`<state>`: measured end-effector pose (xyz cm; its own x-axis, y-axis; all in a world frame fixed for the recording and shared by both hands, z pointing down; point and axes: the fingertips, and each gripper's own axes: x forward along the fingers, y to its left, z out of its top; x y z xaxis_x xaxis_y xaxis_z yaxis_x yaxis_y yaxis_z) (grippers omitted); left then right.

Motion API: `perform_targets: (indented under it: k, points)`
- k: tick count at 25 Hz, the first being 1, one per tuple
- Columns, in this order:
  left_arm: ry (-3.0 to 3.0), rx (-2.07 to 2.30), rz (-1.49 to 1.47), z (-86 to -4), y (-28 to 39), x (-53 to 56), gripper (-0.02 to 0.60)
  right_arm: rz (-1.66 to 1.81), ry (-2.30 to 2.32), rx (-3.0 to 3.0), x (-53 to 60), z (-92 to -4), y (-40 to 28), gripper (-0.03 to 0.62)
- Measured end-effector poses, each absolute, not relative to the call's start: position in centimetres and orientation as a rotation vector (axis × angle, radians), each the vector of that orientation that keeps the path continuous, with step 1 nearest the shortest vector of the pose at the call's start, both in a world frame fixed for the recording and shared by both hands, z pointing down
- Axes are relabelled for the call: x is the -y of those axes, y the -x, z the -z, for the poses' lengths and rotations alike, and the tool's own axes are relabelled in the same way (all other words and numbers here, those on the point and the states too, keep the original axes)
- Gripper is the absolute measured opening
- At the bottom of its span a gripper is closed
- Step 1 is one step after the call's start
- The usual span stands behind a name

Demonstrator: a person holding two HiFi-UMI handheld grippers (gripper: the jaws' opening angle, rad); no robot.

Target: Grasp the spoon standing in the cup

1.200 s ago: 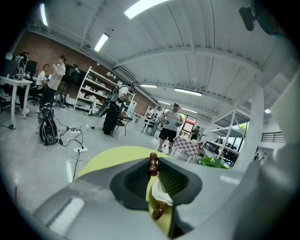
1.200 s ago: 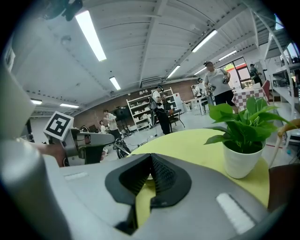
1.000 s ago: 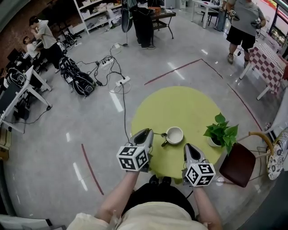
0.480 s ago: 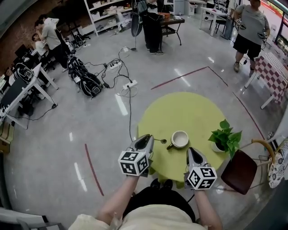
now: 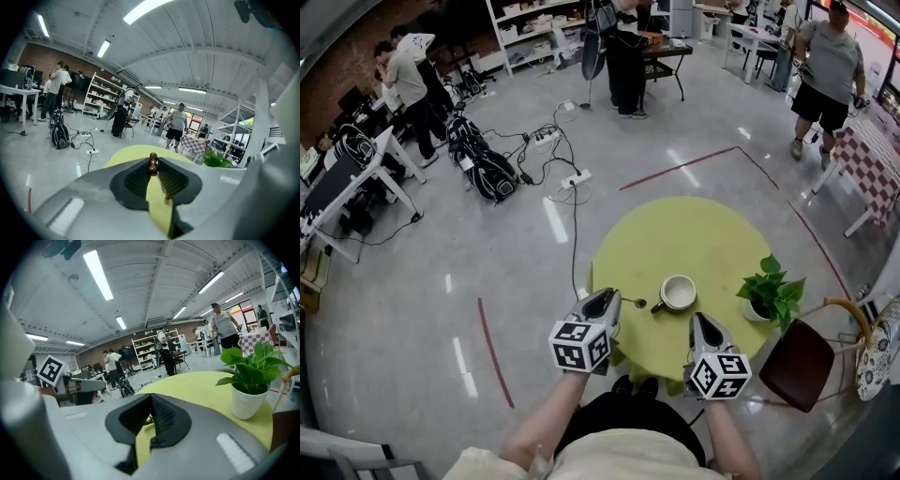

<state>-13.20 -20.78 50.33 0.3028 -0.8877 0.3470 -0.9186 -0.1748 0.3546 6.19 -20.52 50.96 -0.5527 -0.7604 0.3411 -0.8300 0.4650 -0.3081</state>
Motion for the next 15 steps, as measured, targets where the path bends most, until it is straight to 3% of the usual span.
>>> perform_targets:
  k: [15]
  points:
    - [-2.06, 1.633, -0.111, -50.8, 13.5, 18.4, 0.054, -0.619, -1.388, 2.529, 18.9, -50.8, -6.1, -0.002]
